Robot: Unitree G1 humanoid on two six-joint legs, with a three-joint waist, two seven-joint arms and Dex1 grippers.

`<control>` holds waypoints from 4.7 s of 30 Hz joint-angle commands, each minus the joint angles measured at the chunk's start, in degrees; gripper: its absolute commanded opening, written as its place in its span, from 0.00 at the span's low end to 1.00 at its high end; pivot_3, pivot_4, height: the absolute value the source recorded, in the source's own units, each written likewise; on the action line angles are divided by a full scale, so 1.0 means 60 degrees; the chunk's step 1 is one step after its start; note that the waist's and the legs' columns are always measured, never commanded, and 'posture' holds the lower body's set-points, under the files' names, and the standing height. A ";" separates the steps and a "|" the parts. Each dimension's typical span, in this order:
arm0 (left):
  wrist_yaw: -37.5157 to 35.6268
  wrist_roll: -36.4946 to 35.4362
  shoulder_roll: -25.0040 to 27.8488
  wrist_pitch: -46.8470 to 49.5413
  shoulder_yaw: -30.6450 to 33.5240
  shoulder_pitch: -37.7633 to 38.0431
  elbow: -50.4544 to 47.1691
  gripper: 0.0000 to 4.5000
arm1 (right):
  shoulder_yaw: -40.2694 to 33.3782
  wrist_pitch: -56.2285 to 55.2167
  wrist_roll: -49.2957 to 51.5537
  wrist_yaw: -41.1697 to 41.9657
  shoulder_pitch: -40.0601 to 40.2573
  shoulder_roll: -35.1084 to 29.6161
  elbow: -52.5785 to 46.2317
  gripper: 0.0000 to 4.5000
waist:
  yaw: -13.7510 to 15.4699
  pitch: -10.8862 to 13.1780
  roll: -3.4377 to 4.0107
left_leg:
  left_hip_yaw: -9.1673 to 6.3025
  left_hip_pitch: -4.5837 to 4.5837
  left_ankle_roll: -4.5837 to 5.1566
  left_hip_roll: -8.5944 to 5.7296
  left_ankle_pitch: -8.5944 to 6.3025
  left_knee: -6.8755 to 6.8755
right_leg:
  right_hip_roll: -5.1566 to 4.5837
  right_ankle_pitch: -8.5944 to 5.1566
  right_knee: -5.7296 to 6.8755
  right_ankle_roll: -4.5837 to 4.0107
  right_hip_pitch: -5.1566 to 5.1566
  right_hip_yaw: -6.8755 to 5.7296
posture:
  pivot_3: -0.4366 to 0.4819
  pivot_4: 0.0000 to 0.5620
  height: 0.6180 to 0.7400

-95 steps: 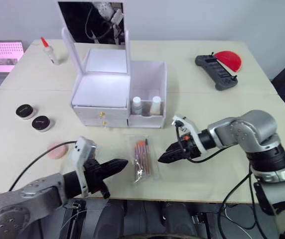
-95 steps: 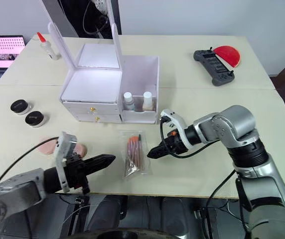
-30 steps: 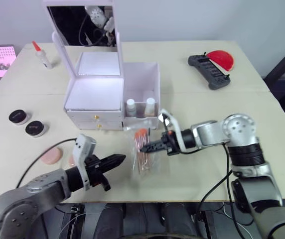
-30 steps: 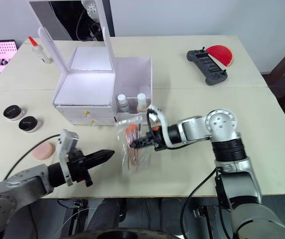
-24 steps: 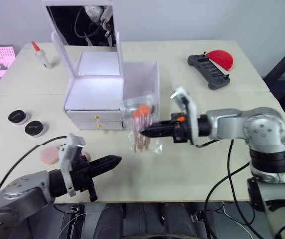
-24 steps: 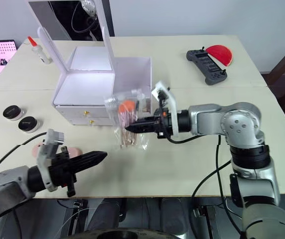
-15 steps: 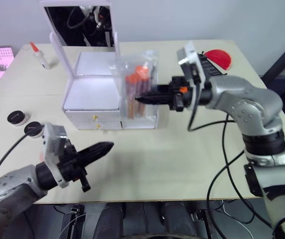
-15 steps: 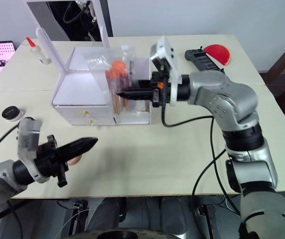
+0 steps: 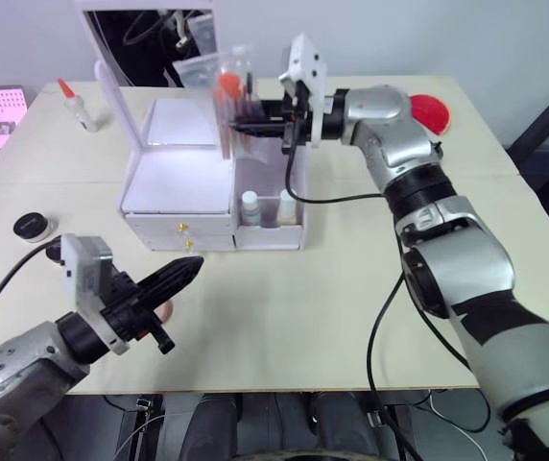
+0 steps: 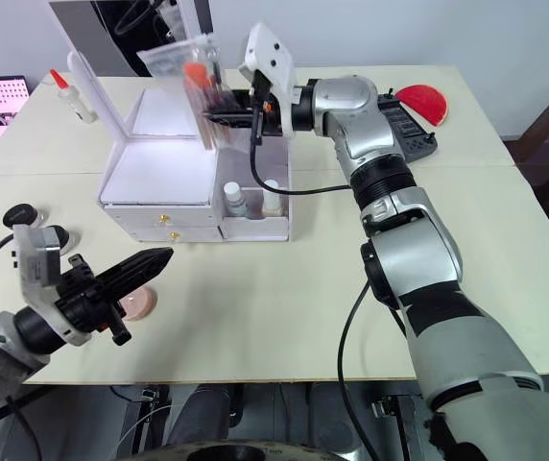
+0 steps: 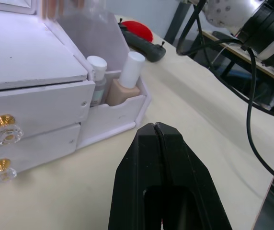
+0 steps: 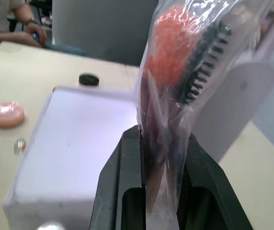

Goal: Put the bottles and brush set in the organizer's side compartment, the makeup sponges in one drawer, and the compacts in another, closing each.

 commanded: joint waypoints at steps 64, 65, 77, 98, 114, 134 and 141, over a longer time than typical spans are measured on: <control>0.0652 -0.0161 0.0678 -0.0615 0.0578 -0.0644 0.0377 0.00 | -0.1125 0.1159 -0.2027 0.0904 0.0594 -0.0231 -0.2344 0.70 | -0.0042 0.0007 0.0010 | -0.0004 0.0071 -0.0031 0.0003 0.0024 0.0077 | 0.0016 0.0001 0.0152 -0.0004 0.0029 0.0023 | 0.48 0.27 1.00; 0.0600 -0.0149 0.0704 -0.0612 0.0639 -0.0597 0.0399 0.00 | -0.1028 0.1199 -0.2047 0.0750 0.0648 -0.0120 -0.2505 0.58 | -0.0066 0.0008 0.0011 | -0.0004 0.0074 -0.0031 0.0003 0.0024 0.0075 | 0.0016 0.0002 0.0153 -0.0005 0.0027 0.0024 | 0.48 0.27 1.00; 0.0555 -0.0027 0.0738 -0.0640 0.1072 -0.0548 0.0426 0.00 | 0.0282 0.0016 -0.3265 -0.0653 0.0349 0.0652 -0.0770 0.01 | -0.0016 0.0007 0.0009 | -0.0008 0.0078 -0.0045 0.0004 0.0032 0.0074 | 0.0018 0.0002 0.0153 -0.0008 0.0033 0.0023 | 0.48 0.27 1.00; 0.0548 -0.0259 0.0585 -0.0852 0.1707 -0.0147 0.0149 0.00 | 0.1592 -0.1088 -0.6276 -0.5512 -0.1213 0.0269 0.2200 0.01 | -0.0237 0.0007 0.0009 | -0.0014 0.0077 -0.0046 0.0004 0.0033 0.0066 | 0.0018 0.0002 0.0152 -0.0011 0.0028 0.0023 | 0.48 0.27 1.00; 0.0283 -0.0469 0.0877 -0.0638 0.2093 -0.0278 0.0491 0.00 | -0.0793 0.0222 -0.2980 0.0443 -0.1102 -0.0873 0.0348 0.01 | -0.0229 0.0008 0.0010 | -0.0018 0.0076 -0.0046 0.0004 0.0034 0.0064 | 0.0021 0.0000 0.0152 -0.0007 0.0033 0.0023 | 0.48 0.27 1.00; -0.2785 -0.0403 0.0829 0.0254 0.6786 0.3811 0.1836 0.31 | -0.2856 0.1965 -0.0201 0.2353 0.3535 -0.3484 -0.2831 0.32 | -0.0232 0.0010 0.0008 | 0.0006 0.0069 -0.0049 0.0007 0.0031 0.0072 | 0.0007 -0.0006 0.0134 -0.0008 0.0033 0.0024 | 0.48 0.27 1.00; -0.4837 0.2368 0.0003 -0.1448 0.7463 0.4597 0.5146 0.98 | -0.3940 0.1406 0.0173 0.1681 0.5009 -0.4559 -0.1823 0.98 | -0.0257 0.0013 0.0012 | 0.0027 0.0069 -0.0051 0.0008 0.0029 0.0077 | -0.0007 -0.0021 0.0121 0.0017 0.0020 0.0025 | 0.48 0.27 1.00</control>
